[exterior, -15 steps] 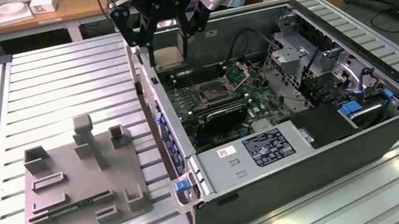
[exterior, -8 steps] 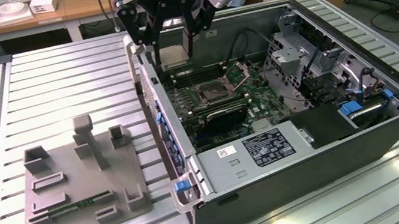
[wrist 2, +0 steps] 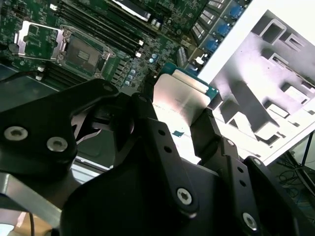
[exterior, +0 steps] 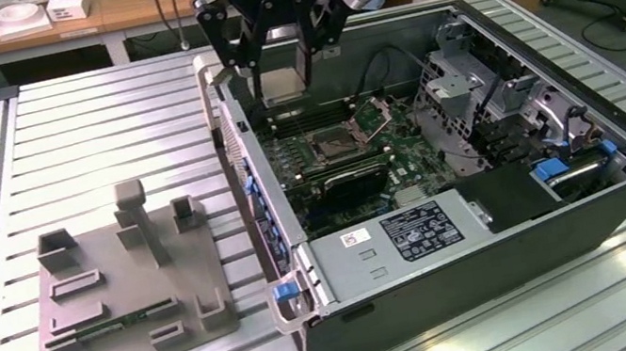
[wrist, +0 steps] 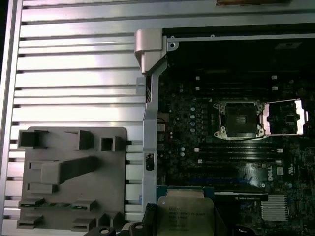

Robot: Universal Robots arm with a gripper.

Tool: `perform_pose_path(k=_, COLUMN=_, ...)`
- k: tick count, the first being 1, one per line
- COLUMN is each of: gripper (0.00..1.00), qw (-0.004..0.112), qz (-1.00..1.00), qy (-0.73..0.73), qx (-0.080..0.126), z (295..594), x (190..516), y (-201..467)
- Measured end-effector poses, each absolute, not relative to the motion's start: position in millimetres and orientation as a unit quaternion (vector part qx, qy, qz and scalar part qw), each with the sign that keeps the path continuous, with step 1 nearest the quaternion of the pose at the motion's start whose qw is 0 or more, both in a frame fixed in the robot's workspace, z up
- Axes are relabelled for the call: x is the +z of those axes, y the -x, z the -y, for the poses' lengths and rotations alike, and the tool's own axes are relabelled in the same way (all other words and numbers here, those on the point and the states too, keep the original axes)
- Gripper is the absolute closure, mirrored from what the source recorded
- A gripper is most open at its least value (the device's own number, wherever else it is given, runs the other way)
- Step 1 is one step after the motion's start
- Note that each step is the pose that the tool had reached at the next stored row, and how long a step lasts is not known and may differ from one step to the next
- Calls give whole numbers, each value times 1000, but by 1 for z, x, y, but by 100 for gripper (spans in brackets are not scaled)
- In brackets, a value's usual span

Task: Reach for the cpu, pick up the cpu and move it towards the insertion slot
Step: 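Pick up the cpu and move it towards the insertion slot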

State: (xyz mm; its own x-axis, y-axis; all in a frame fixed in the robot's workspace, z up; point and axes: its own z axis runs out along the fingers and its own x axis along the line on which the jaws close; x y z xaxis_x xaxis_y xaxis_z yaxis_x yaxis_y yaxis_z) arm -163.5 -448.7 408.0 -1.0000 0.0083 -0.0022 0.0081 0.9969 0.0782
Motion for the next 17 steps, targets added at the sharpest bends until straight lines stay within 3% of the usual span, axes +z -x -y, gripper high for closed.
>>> perform_pose_path(k=17, gripper=46, qw=1, qz=-999, qy=-4, qx=39, z=408, x=406, y=144)
